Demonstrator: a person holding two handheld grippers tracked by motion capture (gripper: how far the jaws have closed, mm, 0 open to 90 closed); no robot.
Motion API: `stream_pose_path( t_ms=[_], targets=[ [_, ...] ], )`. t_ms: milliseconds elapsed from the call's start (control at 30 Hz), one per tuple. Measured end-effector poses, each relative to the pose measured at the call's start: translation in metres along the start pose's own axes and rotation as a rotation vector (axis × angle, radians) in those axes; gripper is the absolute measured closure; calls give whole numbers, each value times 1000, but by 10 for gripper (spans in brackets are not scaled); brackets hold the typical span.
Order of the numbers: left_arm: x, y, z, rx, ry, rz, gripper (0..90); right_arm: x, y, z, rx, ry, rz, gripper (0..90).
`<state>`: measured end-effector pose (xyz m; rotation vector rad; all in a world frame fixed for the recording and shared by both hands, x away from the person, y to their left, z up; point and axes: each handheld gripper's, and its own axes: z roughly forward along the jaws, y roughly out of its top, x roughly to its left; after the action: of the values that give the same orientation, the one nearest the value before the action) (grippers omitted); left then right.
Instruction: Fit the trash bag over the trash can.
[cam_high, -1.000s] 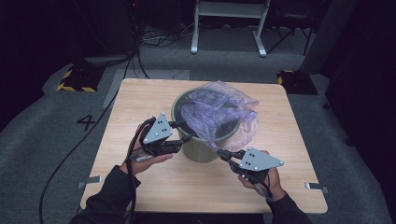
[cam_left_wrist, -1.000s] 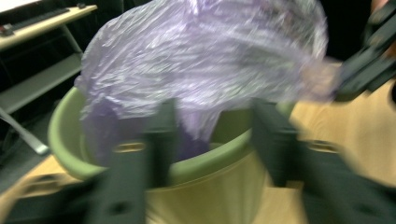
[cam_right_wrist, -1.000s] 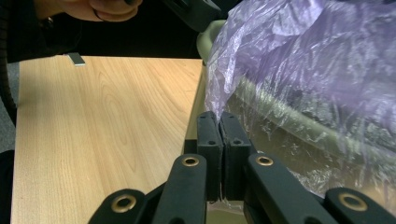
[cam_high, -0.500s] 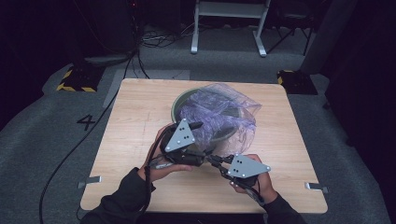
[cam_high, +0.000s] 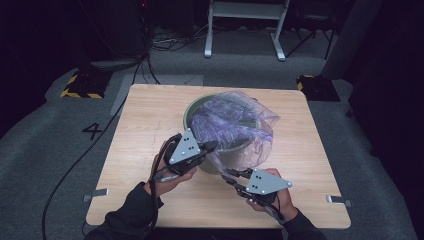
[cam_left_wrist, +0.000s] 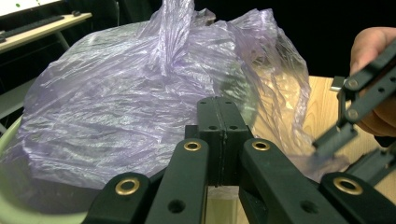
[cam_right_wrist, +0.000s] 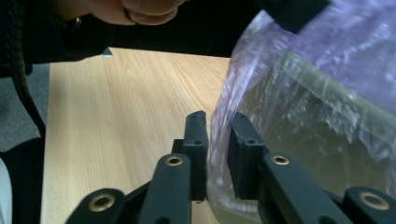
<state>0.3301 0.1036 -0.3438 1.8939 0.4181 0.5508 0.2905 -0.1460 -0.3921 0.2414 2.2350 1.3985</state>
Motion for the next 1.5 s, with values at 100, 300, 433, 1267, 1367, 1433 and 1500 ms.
stream_pose_path(
  t_ms=[100, 300, 433, 1267, 1367, 1433, 1500],
  targets=[
    [2, -4, -5, -11, -11, -7, 898, -1, -2, -7, -18, -13, 16, 682],
    [1, -8, -9, -19, -6, 4, 900, -8, -2, -31, -50, -63, 57, 566],
    [2, -12, -12, -19, 3, 10, 899, -18, -3, -50, -74, -163, 110, 468],
    [11, -45, -15, 28, 17, -3, 900, -53, -20, -48, -17, -245, 191, 898],
    [14, -50, -16, 33, 26, -19, 899, -52, -24, -44, 0, -235, 183, 900],
    [17, -54, -16, 36, 27, -33, 900, -52, -29, -40, 17, -226, 182, 900],
    [18, -55, -16, 37, 29, -36, 900, -53, -32, -37, 23, -223, 186, 900]
  ],
)
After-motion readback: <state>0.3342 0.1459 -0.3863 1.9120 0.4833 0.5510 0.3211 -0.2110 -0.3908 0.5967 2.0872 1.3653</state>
